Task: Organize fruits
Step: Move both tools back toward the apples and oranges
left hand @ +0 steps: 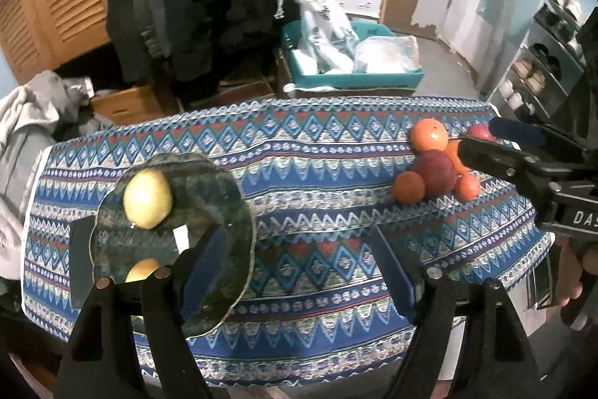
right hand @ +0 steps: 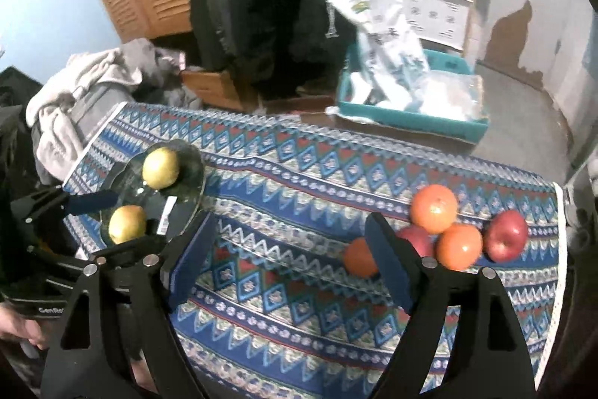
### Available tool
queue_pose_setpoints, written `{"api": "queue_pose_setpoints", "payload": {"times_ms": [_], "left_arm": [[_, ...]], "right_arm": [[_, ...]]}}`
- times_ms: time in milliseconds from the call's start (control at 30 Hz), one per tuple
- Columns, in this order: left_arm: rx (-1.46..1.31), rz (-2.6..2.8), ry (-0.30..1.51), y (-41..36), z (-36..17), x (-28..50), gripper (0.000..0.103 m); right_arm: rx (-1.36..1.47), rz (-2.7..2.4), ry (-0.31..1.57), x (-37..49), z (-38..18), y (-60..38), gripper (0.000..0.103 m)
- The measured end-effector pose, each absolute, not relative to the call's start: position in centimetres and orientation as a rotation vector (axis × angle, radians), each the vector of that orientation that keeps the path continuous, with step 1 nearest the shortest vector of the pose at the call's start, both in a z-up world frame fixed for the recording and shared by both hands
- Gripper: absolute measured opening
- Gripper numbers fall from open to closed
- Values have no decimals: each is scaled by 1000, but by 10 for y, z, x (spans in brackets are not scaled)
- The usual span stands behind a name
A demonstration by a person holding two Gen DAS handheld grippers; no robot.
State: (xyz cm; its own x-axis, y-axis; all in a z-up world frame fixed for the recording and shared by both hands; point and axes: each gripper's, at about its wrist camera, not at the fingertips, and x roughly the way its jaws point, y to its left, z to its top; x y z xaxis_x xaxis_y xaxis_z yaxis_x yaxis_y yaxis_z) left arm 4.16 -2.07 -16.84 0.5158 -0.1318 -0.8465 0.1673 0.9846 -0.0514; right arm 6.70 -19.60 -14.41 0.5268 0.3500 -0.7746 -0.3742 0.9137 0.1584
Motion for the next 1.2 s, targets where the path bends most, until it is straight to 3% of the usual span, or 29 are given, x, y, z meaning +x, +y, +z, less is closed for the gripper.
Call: {"api": "queue_pose_setpoints", "payload": {"times_ms": [700,1200], "left_arm": [[129,-307,1000,-95,-153,62,81],[190,-368,1043,-130,-147,126,81]], "right_arm": [[-2,265,888,64,-122,-312,86],[-50,208,991,125,-134,-376,86]]}}
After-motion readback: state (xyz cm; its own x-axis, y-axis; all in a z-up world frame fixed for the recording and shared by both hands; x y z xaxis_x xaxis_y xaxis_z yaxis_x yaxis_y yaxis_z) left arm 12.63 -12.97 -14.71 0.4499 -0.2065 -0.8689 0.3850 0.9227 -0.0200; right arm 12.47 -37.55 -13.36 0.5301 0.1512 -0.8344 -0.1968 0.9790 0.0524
